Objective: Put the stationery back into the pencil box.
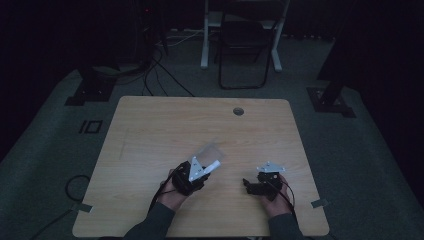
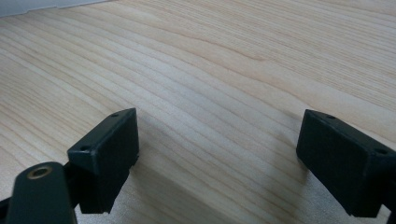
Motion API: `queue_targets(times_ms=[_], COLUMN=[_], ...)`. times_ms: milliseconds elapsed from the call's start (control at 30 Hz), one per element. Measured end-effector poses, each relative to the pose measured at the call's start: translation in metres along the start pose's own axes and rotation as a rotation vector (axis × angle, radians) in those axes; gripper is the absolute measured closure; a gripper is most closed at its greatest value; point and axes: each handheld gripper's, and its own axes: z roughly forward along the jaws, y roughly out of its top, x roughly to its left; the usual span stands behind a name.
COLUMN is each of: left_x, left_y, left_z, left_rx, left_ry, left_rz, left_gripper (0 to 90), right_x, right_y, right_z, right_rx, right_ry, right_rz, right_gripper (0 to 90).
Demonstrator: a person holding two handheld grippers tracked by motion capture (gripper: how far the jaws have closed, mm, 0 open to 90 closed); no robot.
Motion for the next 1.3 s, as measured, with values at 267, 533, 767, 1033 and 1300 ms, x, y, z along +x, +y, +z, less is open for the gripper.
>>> queue_targets(times_ms=[267,533,767,1033,1300], left_x=[0.003,0.005,0.006,0.008,0.011], left_y=[-0.001,0.001,0.001,0.000,-0.001], left_z=[0.004,0.007,0.011,0.017,0.022], left_rx=[0.005,0.012,0.017,0.033,0.049], left_ry=[0.014,0.032,0.049,0.060,0.067], left_rz=[-0.010,-0.006,0.000,0.001,0.003], left_gripper=[70.8,70.8,70.8,70.8,70.8], right_x=[0.000,0.000,0.000,0.000,0.000], right_y=[0.000,0.000,0.000,0.000,0.000], right_z=[0.000,0.000,0.000,0.000,0.000], right_rx=[0.000,0.000,0.000,0.000,0.000], right_ry=[0.000,0.000,0.000,0.000,0.000], right_rz=[0.000,0.000,0.000,0.000,0.000], right_gripper=[12.8,12.8,12.8,12.8,12.8])
